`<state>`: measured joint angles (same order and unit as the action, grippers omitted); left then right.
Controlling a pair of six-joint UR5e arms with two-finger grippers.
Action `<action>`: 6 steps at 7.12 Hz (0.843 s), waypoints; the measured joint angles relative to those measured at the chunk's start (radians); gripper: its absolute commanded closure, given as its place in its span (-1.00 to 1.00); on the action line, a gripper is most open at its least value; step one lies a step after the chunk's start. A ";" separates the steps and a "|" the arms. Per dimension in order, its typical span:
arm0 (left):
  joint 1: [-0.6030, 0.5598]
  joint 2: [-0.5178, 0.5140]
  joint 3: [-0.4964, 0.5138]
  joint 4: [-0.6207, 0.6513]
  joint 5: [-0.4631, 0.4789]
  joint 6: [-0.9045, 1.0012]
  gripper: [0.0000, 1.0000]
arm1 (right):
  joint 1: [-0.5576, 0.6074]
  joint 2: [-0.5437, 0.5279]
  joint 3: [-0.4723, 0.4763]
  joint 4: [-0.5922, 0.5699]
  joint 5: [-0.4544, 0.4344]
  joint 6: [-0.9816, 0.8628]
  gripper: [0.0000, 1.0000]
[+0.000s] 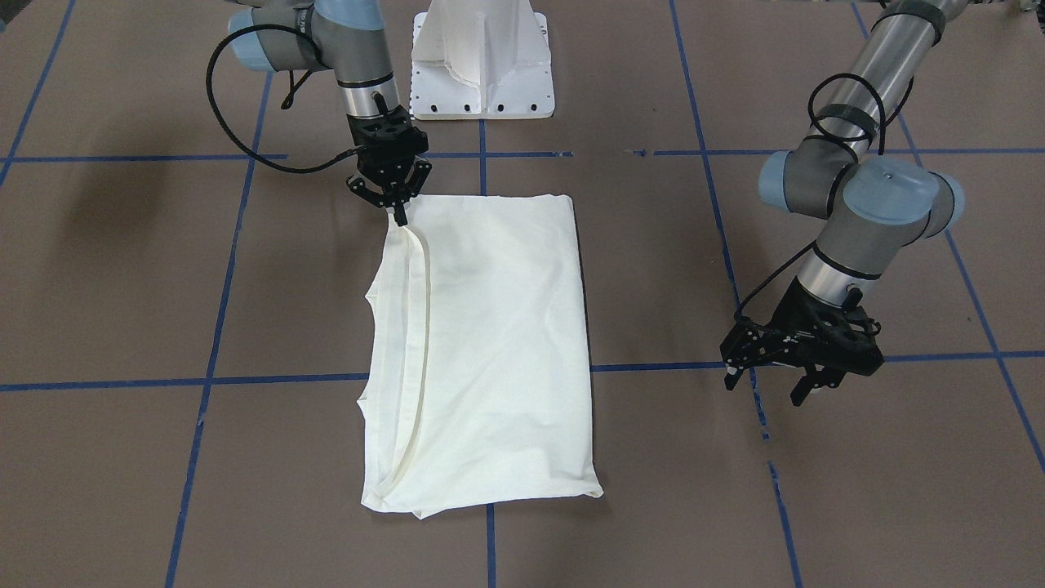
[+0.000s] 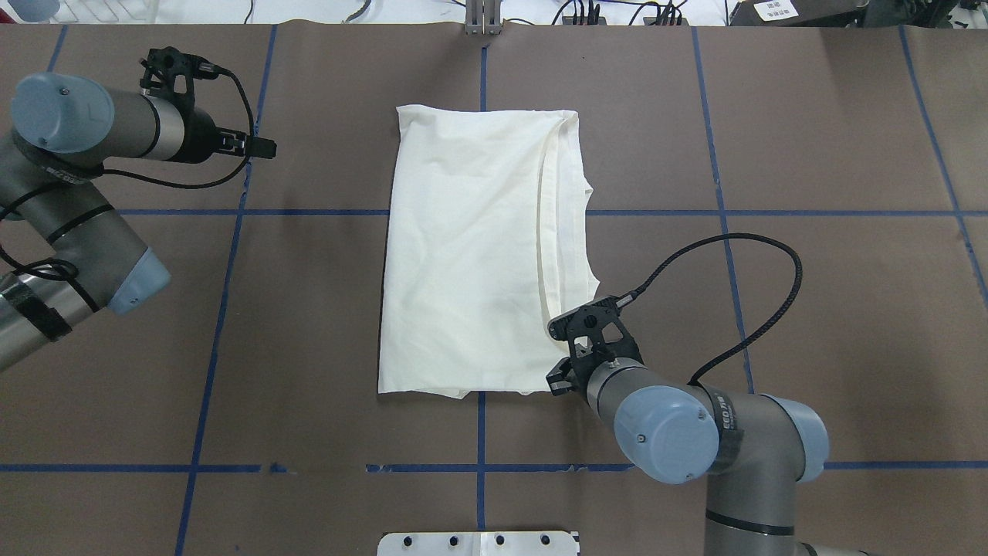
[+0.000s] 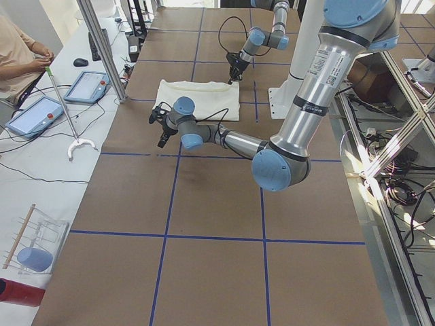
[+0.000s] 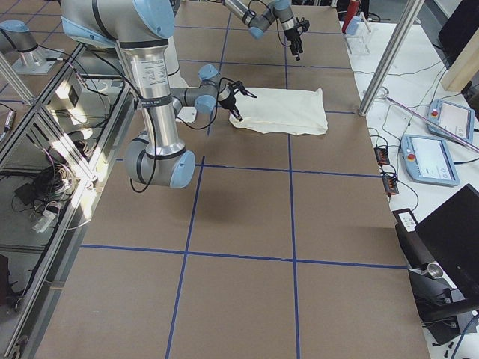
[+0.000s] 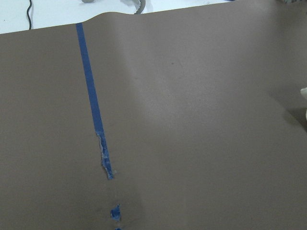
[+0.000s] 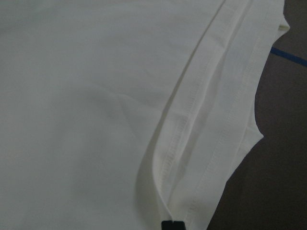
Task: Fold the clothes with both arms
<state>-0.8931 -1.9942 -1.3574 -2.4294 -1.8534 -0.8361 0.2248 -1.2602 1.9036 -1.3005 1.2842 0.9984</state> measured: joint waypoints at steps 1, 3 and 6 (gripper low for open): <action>0.000 0.000 0.000 0.000 0.000 -0.004 -1.00 | -0.001 -0.053 0.034 0.002 -0.006 0.057 -0.31; 0.000 0.000 0.001 0.000 0.000 -0.006 -1.00 | -0.034 -0.097 0.051 0.005 -0.052 0.200 -1.00; 0.000 0.000 -0.008 0.000 -0.001 -0.022 -1.00 | 0.015 -0.078 0.068 0.054 0.038 0.256 -1.00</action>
<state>-0.8928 -1.9945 -1.3650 -2.4295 -1.8548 -0.8578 0.2400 -1.3384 1.9720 -1.2464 1.3218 1.2545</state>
